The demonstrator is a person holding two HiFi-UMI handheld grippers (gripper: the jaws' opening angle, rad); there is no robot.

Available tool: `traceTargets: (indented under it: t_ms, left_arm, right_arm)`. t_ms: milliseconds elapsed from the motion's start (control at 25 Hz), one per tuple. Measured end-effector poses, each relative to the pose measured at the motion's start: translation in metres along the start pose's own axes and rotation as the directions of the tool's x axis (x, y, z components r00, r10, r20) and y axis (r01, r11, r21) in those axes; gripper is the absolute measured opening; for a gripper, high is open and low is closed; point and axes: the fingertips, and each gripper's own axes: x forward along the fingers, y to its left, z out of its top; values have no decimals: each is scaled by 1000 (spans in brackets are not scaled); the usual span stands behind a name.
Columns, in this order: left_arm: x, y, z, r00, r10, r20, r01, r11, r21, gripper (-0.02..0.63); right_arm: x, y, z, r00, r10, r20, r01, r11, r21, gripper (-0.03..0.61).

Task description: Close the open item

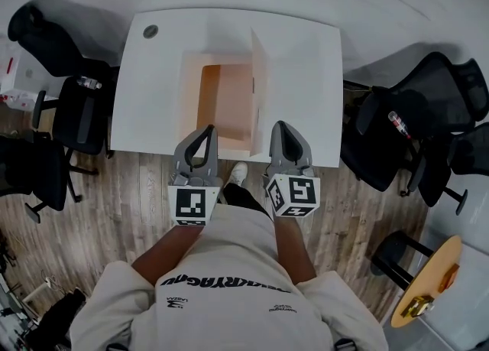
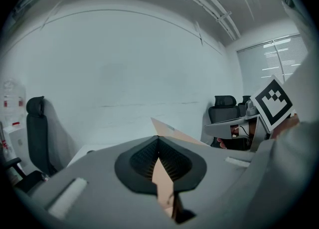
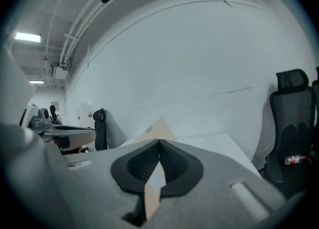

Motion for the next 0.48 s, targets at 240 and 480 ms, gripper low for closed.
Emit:
traceTargets:
  t_ms: [240, 480]
  left_arm:
    - [5, 2, -7, 1000, 18, -18, -18, 1000, -4, -6]
    - [14, 6, -11, 999, 2, -34, -2, 1000, -6, -6]
  right_arm:
    - [10, 1, -13, 998, 54, -43, -54, 998, 19, -2]
    - [20, -9, -25, 996, 35, -85, -32, 999, 35, -2]
